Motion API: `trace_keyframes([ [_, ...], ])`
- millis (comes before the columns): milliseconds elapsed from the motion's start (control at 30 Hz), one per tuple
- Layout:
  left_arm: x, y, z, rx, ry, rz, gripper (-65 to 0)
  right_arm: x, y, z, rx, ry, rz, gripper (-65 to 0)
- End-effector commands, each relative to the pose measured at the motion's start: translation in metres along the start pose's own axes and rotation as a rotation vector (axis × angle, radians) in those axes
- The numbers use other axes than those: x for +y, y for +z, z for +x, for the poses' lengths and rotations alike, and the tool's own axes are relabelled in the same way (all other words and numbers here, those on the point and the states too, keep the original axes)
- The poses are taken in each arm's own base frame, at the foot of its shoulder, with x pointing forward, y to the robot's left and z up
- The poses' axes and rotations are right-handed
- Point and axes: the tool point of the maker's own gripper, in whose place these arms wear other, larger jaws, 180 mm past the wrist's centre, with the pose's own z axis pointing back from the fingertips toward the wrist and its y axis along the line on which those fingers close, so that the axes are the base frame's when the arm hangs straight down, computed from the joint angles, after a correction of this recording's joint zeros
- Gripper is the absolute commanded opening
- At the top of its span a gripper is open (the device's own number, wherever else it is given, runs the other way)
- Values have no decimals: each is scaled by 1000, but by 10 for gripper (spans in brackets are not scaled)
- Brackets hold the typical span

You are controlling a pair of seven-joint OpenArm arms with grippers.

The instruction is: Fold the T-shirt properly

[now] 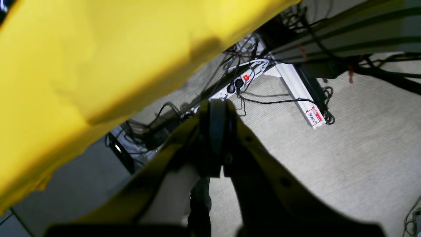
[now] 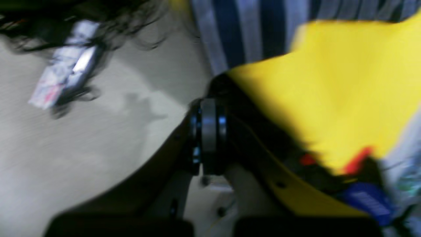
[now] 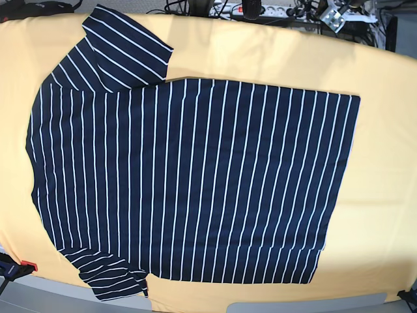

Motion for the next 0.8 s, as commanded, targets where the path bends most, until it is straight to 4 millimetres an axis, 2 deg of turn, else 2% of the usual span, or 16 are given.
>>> trace_keyframes([
  [0,1,6,10,-32,-8,0,-650,-9,6,4,-18,2,-35,-650],
  [167,19,13,20,-49,-62,40,-650,-37,9,9,-42,50,-173,-650],
  [300,23,13,24,-57,-98,43,-650,-56,14,20,-95,109,-288,-650],
  [433,37,13,36,-89,-183,84,-650,-50,12,29,-133,144,-257,-650],
  [533,54,12,51,-112,-264,136,-650,-60,6,46,-186,149,-287,-650],
  [600,67,11,60,-128,-303,178,-650,-59,2,57,-228,148,-269,-650],
  [700,83,8,66,-144,-324,212,-650,-50,-5,74,-292,139,-195,-650],
  [767,94,5,65,-142,-329,229,-650,-55,-7,81,-309,126,-205,-650],
])
